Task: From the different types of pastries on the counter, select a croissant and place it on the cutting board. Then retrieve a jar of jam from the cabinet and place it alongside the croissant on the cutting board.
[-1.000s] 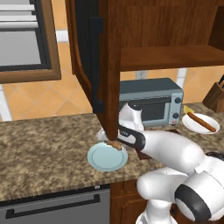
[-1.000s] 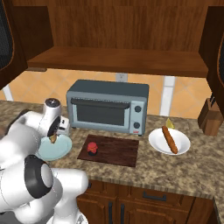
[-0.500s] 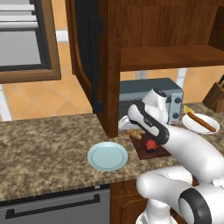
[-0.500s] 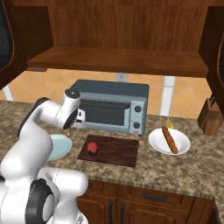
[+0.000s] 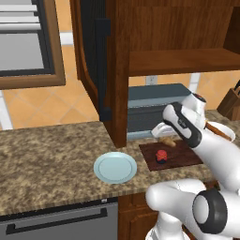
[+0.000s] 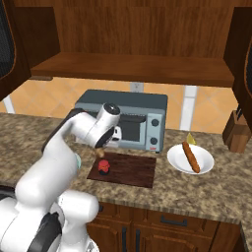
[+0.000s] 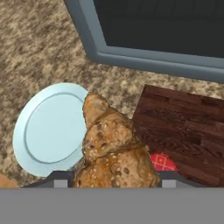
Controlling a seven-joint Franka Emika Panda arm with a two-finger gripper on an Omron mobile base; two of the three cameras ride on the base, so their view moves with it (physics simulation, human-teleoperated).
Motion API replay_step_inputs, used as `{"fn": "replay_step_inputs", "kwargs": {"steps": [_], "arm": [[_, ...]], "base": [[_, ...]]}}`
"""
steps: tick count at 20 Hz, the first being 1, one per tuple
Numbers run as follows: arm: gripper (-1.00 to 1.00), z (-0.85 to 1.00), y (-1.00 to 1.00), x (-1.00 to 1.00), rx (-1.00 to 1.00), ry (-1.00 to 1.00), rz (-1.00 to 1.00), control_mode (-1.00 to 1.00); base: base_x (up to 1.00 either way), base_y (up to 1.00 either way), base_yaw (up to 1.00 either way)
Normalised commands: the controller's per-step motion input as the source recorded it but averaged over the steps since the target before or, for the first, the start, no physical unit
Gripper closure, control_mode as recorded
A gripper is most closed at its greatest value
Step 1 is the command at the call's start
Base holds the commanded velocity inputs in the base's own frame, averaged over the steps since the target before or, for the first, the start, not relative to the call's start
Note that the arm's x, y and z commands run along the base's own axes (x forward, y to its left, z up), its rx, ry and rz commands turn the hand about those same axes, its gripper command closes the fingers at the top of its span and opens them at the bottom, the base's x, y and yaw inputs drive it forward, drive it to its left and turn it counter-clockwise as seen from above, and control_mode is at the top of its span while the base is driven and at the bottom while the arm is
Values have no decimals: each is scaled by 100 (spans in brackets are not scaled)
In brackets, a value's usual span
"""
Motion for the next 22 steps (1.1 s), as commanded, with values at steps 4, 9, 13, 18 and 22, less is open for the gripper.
{"fn": "replay_step_inputs", "kwargs": {"steps": [4,9,13,18,22], "arm": [[100,1,-82,0,0,0,5,-100],[100,0,-74,0,0,0,5,-100],[100,0,-48,0,1,0,2,-100],[100,-23,3,-11,-1,0,-1,-100],[100,-93,18,-45,-13,3,-2,-100]], "base": [[0,0,0],[0,0,0],[0,0,0],[0,0,0],[0,0,0]]}}
